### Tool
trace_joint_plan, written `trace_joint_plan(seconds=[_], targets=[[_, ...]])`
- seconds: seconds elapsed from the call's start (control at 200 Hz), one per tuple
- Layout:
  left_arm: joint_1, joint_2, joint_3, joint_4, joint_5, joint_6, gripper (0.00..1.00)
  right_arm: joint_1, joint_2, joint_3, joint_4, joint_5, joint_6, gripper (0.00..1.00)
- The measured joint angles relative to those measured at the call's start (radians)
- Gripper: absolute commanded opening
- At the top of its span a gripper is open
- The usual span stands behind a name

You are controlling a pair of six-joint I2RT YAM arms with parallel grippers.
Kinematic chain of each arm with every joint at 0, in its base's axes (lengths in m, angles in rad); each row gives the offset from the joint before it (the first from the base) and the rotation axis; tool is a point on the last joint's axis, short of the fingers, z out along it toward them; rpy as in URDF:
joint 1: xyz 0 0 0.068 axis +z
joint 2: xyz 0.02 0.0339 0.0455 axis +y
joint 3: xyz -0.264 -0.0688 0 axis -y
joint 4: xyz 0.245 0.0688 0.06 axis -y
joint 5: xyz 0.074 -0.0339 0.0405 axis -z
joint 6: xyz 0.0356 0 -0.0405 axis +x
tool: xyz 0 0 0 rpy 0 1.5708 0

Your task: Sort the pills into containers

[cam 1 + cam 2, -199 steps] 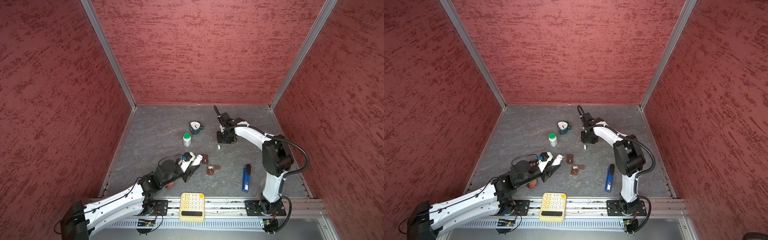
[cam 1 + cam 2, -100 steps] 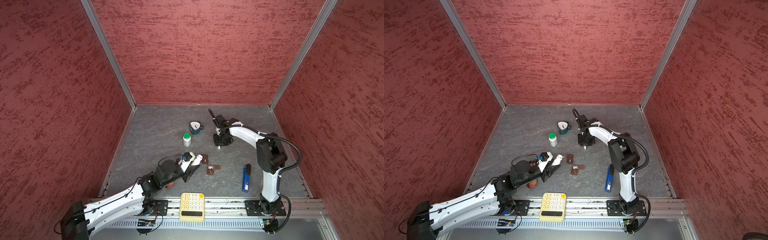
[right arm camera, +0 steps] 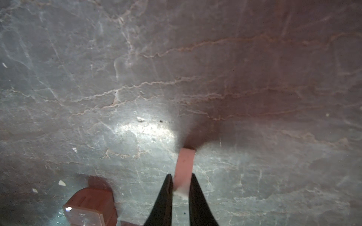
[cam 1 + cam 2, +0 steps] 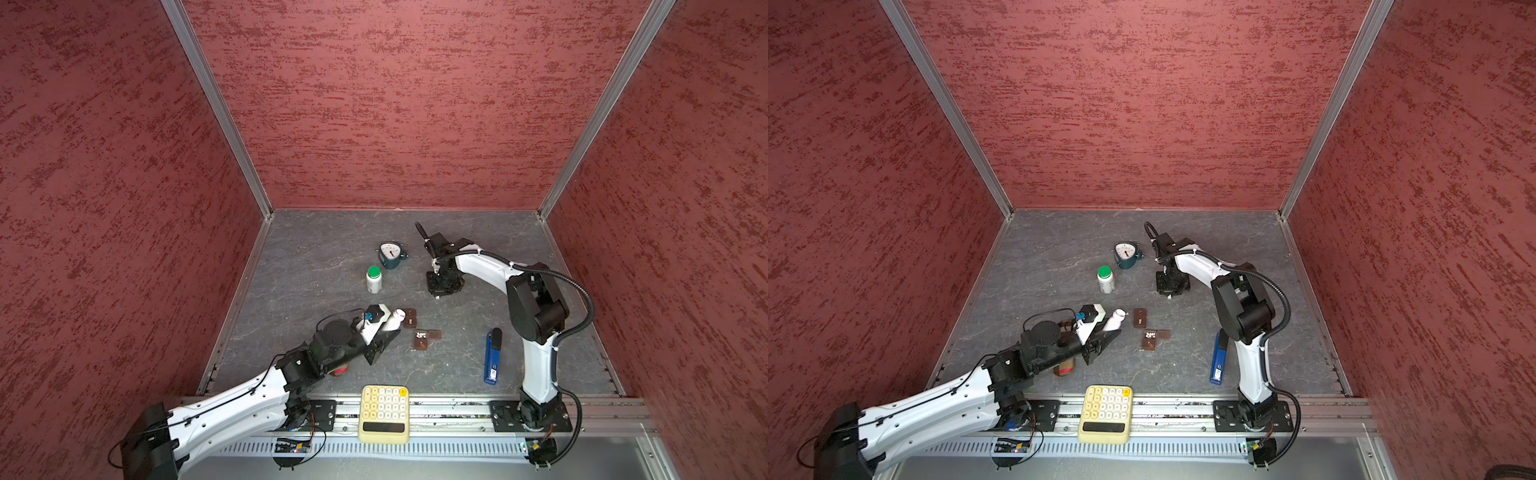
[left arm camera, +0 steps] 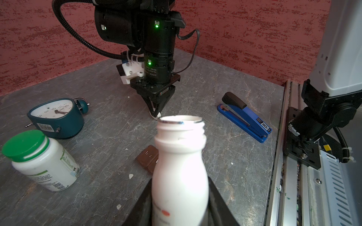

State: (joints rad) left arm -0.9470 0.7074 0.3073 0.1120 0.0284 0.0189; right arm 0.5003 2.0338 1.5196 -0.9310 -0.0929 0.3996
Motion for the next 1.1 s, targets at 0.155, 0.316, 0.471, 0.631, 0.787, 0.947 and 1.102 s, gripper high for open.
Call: trace_joint_plan(seconds=[0.155,0.316,0.471,0.631,0.787,0.947,1.102], targets=[[0.000,0.000,0.000,0.000,0.000,0.000,0.00,0.000,0.000,0.000,0.010,-0.049,0.000,0.14],[0.000,0.001,0.000,0.000,0.000,0.000,0.00,0.000,-0.001,0.000,0.076,-0.186,0.012,0.14],[0.000,0.003,0.007,-0.002,0.000,0.000,0.00,0.000,-0.001,-0.008,0.152,-0.287,0.023,0.14],[0.000,0.003,0.018,-0.011,0.000,0.000,0.00,-0.004,-0.001,-0.043,0.210,-0.338,0.031,0.15],[0.000,0.003,0.023,-0.024,0.000,0.000,0.00,-0.028,-0.001,-0.093,0.238,-0.365,0.031,0.15],[0.001,0.007,0.027,-0.030,0.000,0.000,0.00,-0.048,-0.003,-0.112,0.272,-0.383,0.030,0.17],[0.001,0.008,0.028,-0.030,0.000,0.000,0.00,-0.061,-0.006,-0.142,0.286,-0.382,0.028,0.23]])
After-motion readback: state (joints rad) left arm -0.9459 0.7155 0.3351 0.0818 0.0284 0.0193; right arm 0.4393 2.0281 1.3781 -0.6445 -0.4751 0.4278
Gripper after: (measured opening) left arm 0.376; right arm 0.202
